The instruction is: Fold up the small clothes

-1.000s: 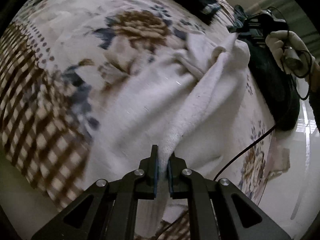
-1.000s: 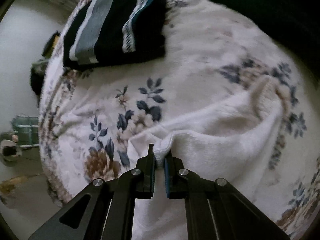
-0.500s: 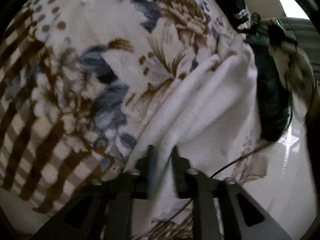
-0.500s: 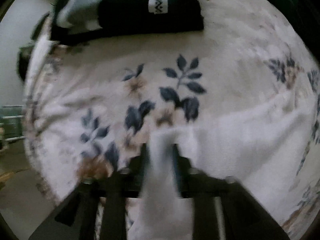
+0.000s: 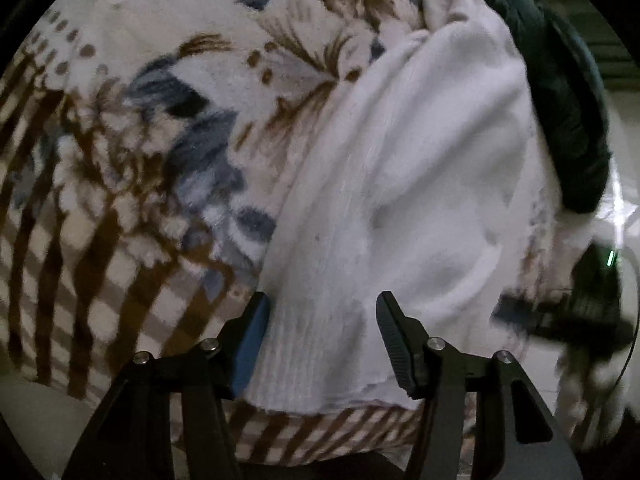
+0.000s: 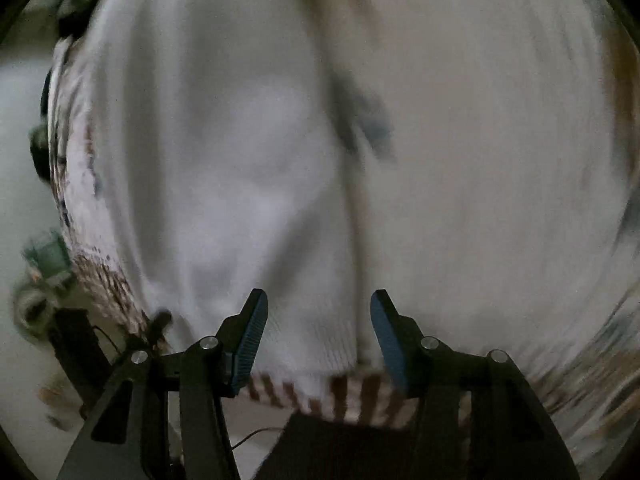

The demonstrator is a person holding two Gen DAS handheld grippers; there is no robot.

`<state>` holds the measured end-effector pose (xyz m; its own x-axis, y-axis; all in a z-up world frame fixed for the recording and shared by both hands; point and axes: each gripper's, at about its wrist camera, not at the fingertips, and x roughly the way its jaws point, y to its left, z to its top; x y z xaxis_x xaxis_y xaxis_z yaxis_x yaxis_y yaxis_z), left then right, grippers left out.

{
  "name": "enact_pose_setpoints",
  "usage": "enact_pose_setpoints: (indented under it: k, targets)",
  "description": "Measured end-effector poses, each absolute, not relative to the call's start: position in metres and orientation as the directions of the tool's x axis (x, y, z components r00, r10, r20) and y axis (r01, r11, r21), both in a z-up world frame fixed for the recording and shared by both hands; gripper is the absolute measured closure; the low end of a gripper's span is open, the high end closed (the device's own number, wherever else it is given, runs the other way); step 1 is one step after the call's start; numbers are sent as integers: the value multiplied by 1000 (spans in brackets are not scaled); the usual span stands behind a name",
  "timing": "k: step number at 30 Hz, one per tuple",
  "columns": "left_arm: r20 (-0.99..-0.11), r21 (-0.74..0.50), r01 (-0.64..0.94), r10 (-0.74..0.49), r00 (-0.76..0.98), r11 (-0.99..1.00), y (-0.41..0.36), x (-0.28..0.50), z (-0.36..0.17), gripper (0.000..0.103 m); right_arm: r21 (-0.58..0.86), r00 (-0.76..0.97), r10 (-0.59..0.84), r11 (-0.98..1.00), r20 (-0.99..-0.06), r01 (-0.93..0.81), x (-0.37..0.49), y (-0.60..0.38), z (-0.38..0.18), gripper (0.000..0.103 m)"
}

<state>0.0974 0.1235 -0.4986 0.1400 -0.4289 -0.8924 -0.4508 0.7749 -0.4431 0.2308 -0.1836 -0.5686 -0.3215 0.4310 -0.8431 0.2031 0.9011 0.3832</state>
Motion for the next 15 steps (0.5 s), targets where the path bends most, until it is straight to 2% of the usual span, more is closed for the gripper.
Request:
enact_pose_setpoints:
  k: [1,2,3,4,6,9,15]
  targets:
    - [-902,-426,-444,-406,143,789,120,95,-495,57,407,-316,467,881,-826,239,218,-189,-576,47]
    - [-911,-409,-434,-386,144,803,118,93,-493,67,443,-295,522,846,-800,296,199,-195,-588,49]
    - [-921,-389,-420,-364,141,820,114,92,-490,84,458,-269,541,831,-797,317,190,-198,-592,73]
    - [-929,-370,-406,-342,144,836,112,91,-487,86,461,-240,543,826,-805,323,181,-199,-594,97]
    - [-933,-360,-388,-322,163,848,109,88,-481,91,433,-175,500,845,-848,313,164,-201,-590,99]
    - [-937,-344,-353,-294,188,870,107,91,-470,93,391,-120,430,884,-895,254,140,-197,-571,99]
    - [-923,-378,-345,-319,216,859,122,85,-442,93,394,-122,429,890,-895,230,90,-186,-538,100]
